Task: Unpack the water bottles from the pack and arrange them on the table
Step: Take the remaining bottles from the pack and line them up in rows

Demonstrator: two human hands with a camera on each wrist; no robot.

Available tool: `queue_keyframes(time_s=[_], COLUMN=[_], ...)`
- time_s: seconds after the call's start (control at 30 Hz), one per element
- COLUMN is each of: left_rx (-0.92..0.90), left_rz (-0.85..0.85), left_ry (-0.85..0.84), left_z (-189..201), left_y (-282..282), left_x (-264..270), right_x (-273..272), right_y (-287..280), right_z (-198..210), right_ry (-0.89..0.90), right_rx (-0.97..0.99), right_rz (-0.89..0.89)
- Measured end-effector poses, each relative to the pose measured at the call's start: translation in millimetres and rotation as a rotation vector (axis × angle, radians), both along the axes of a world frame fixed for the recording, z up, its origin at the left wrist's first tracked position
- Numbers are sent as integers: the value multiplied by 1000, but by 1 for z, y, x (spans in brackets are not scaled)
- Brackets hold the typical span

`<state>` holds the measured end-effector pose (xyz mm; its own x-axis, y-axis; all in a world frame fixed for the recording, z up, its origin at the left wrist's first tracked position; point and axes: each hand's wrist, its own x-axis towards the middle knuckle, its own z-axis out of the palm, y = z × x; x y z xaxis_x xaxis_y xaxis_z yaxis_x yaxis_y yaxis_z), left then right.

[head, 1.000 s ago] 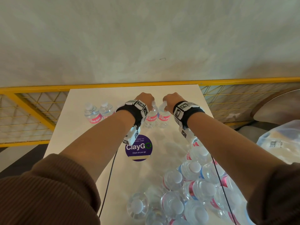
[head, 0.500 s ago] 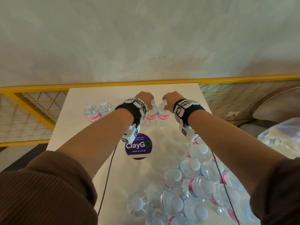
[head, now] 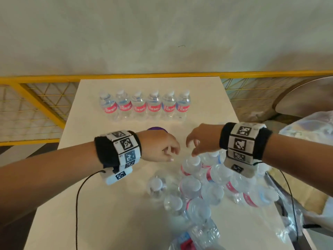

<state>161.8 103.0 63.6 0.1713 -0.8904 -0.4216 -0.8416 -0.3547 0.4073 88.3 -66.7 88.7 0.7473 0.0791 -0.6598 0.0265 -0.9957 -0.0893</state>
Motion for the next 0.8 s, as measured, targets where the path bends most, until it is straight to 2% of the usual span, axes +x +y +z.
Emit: queue_keyframes(time_s=[0.13,0.23,0.37,0.47,0.63,0.8], left_rx=[151,241,187,112,69,48], left_rz=[-46,-87,-122,-2,194,397], left_ry=[101,83,21,6,22,-90], left_z=[-3,-7,-15,-20,-21,-15], left_y=[24,38,47,55,82,110], left_x=[-18,-29,-41,-40,-16,21], right_x=[-17,-23,-31,-30,-11,24], right_y=[9,14,25,33,48,77], right_z=[-5,-6,-15,-20,-18,-16], right_ry=[-2,-33,-60,-97,-132,-194], right_rx=[2,1,-54,-96,-60,-13], right_rz=[-18,-38,-33,-40,-90,-51])
